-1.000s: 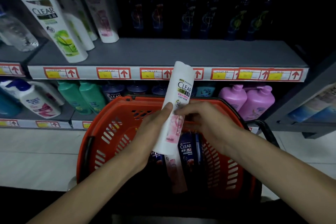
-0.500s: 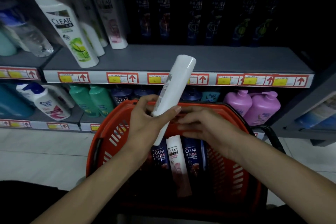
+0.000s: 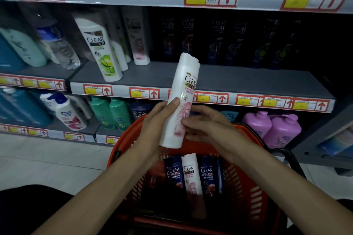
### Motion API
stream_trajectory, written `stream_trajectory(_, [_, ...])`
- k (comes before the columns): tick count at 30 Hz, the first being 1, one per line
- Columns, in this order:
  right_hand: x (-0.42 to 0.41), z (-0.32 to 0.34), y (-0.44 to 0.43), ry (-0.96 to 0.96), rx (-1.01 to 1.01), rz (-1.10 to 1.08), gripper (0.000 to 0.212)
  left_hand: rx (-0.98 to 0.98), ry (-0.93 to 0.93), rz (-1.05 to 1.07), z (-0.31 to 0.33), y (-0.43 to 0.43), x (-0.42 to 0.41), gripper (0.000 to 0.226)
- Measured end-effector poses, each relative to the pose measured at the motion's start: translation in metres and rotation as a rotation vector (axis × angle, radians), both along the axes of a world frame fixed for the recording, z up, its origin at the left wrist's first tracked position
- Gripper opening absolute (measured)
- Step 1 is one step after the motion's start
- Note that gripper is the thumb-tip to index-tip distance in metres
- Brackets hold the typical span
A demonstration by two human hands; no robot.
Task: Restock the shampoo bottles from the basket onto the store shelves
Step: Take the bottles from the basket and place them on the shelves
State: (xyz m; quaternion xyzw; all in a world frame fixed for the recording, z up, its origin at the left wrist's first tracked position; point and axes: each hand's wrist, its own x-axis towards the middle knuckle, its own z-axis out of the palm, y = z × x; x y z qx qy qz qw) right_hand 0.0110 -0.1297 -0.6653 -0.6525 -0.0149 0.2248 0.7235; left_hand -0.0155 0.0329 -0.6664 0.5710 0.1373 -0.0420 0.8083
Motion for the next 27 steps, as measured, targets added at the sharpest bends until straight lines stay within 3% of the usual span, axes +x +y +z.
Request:
stream_trajectory(3, [0.000, 0.005, 0.009, 0.007, 0.021, 0.007, 0.041, -0.079, 0.017, -0.051, 0.002, 0.010, 0.002, 0.058])
stream_trajectory(9, [-0.001, 0.017, 0.033, -0.006, 0.041, 0.049, 0.037, -0.130, 0.059, -0.013, 0.014, 0.026, 0.006, 0.047])
stream_trajectory(19, [0.008, 0.037, 0.072, -0.117, -0.069, 0.103, 0.033, 0.015, -0.076, 0.190, 0.019, 0.061, 0.015, 0.021])
stream_trajectory(27, [0.042, 0.037, 0.105, -0.165, -0.132, 0.058, 0.041, 0.134, -0.098, 0.224, 0.012, 0.080, 0.034, 0.021])
